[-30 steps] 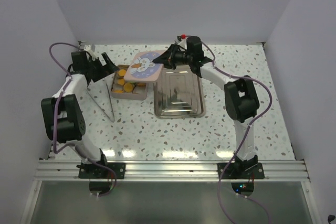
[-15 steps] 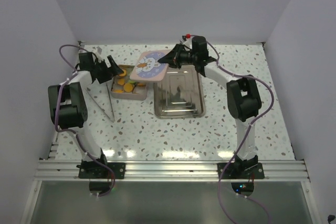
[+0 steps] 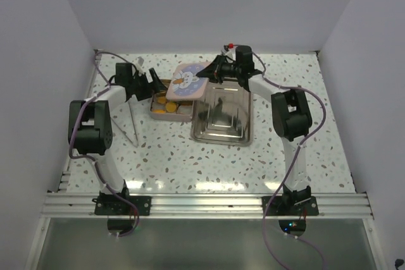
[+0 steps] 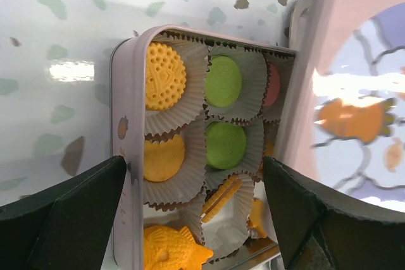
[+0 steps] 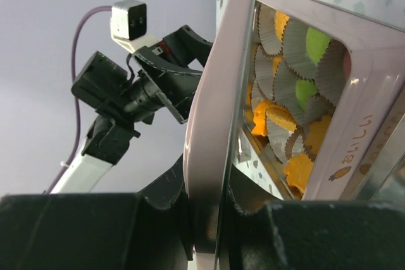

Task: Pack the cookies

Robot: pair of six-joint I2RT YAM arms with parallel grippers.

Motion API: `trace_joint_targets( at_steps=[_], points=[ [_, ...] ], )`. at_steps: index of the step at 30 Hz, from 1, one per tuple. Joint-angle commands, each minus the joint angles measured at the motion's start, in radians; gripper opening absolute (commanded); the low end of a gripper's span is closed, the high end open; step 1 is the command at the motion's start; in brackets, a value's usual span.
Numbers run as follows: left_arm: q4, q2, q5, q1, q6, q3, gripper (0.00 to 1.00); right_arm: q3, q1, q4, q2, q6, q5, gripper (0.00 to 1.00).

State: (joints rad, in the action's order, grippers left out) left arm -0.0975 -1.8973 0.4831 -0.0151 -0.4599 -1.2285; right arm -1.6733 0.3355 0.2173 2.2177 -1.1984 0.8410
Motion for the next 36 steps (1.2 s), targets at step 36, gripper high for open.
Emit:
trace_joint_targets(
  at_steps=[36],
  points=[
    [0.035, 0.132, 0.117, 0.041, -0.040, 0.139, 0.89, 0.026, 0.076, 0.082, 0.132, 0.084, 0.141, 0.01]
  ],
)
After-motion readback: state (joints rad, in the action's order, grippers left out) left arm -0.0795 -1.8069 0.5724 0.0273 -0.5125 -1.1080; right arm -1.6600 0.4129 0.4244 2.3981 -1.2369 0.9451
